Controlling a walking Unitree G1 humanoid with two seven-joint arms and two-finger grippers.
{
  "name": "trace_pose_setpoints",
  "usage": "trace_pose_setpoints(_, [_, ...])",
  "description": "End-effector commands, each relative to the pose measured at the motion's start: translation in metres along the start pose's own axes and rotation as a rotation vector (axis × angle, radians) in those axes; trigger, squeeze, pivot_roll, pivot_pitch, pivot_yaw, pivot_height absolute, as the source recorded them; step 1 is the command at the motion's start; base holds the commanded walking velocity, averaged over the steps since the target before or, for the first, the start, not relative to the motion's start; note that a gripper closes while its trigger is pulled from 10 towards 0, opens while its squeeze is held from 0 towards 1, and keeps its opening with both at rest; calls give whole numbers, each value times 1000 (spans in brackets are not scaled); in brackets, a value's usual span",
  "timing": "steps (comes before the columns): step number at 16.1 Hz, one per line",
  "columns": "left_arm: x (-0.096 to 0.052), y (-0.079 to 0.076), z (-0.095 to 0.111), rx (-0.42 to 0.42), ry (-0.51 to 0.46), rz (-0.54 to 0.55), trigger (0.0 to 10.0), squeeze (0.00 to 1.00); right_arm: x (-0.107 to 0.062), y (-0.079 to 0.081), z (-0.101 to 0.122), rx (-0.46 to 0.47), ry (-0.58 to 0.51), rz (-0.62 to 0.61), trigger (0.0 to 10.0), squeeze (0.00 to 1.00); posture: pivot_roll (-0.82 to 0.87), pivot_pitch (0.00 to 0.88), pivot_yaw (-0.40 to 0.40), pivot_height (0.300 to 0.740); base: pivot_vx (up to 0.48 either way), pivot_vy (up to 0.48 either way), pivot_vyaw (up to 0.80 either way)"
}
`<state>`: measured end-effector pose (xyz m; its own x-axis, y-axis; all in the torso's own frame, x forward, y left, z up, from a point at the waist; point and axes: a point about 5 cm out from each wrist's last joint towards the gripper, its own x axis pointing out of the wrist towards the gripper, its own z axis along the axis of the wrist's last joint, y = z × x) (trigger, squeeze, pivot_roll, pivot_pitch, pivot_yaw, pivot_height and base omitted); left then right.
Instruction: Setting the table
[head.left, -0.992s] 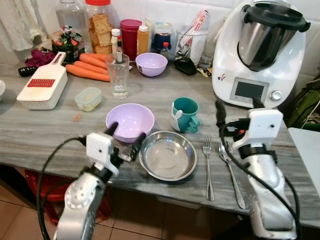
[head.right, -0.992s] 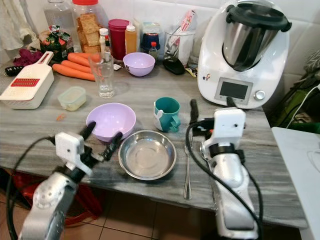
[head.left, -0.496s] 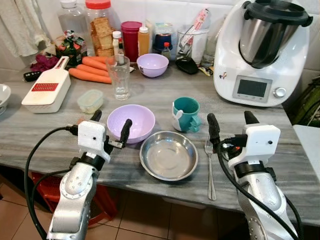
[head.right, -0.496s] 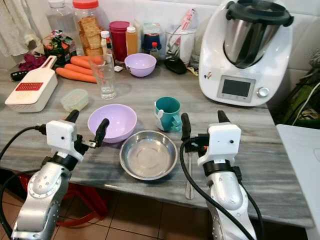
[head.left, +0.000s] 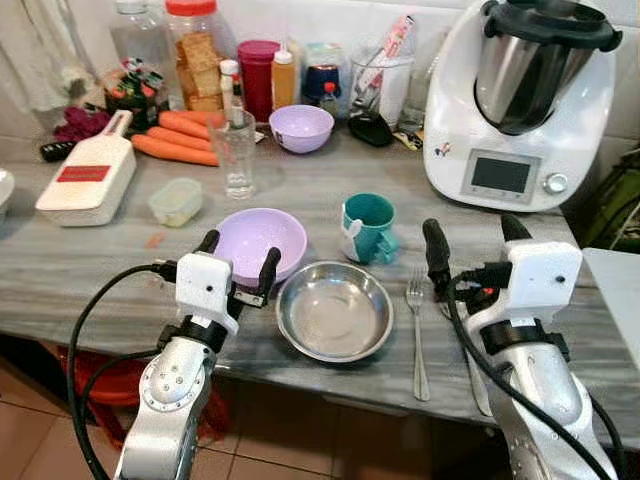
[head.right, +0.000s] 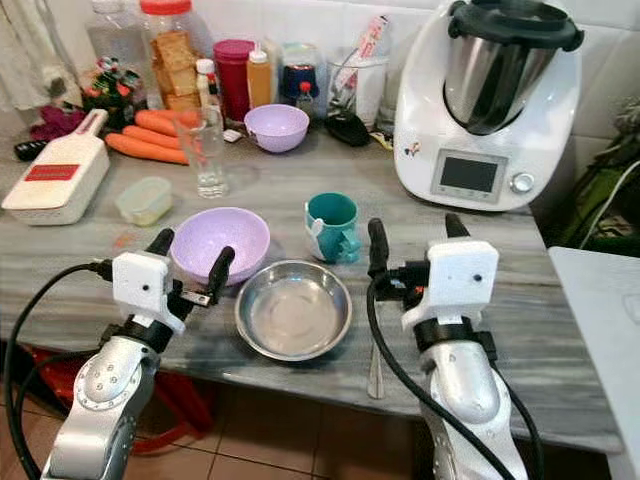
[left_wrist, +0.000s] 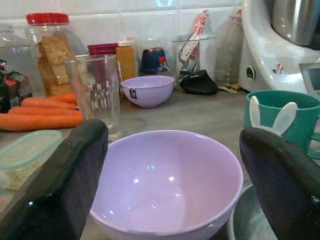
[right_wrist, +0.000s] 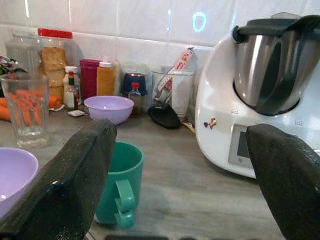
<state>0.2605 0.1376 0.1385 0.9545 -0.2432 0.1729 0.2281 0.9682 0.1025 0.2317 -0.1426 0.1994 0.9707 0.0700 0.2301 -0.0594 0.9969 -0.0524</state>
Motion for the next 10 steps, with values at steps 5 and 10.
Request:
trace_pose_setpoints(5, [-1,2,5,10,2,50,10000,0,5,11,14,38,-34,17,10000,0,-32,57,-25,740,0,0,0])
trace_pose_setpoints(10, [-1,16,8,42,13,81,10000,0,7,19,5,82,7,-1,10000,0,24,34,-15,740,0,0,0])
